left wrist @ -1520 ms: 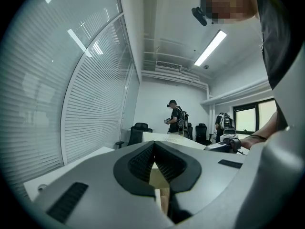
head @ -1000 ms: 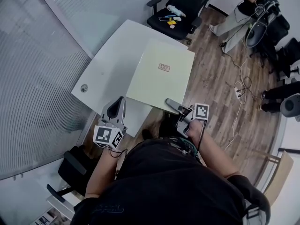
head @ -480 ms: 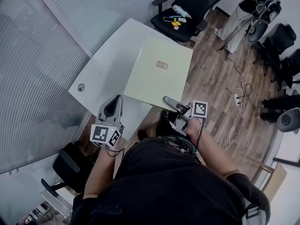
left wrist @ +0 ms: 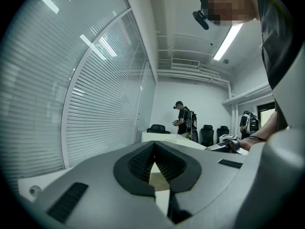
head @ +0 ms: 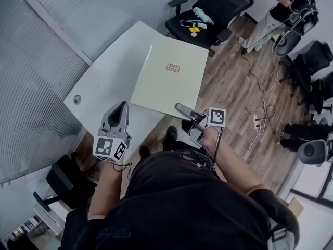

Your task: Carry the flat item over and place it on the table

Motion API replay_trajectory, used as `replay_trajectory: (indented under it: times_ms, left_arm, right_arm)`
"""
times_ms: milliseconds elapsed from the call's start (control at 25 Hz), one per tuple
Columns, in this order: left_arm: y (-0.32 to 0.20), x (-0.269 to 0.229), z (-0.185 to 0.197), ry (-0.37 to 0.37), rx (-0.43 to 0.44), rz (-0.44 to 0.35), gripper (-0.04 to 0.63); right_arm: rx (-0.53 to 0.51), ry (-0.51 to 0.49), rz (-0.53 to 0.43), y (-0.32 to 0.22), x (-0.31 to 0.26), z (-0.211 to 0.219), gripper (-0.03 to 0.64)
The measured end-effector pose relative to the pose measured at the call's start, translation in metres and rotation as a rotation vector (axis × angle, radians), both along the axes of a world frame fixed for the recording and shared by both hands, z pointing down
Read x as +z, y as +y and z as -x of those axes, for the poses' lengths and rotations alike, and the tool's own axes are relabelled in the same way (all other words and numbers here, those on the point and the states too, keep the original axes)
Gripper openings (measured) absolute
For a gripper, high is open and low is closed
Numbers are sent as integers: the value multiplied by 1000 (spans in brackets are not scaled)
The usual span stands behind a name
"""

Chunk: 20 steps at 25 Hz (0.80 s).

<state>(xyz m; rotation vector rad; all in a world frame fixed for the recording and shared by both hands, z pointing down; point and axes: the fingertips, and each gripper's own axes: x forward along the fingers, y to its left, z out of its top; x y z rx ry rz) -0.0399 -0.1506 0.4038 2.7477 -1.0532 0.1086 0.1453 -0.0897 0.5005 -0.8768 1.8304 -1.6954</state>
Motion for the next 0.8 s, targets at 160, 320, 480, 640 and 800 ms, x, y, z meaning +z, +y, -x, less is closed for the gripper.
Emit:
replay_trajectory:
  times_ms: [160, 320, 480, 640, 800]
  left_arm:
    - [-16, -1, -27, -4, -43, -5, 12]
    - [-23, 2, -46, -13, -88, -4, 12]
    - [-23, 6, -54, -20, -126, 2, 12]
    - [-30, 15, -53, -28, -145, 16, 12]
    - [-34, 20, -55, -27, -163, 31, 12]
  right_arm:
    - [-61, -2, -10, -23, -1, -25, 282]
    - [-116, -6, -7, -35, 0, -44, 282]
    - [-146, -13, -1, -38, 8, -57, 282]
    - [-153, -27, 26, -43, 20, -57, 282]
    - [-184, -18, 38, -49, 27, -56, 282]
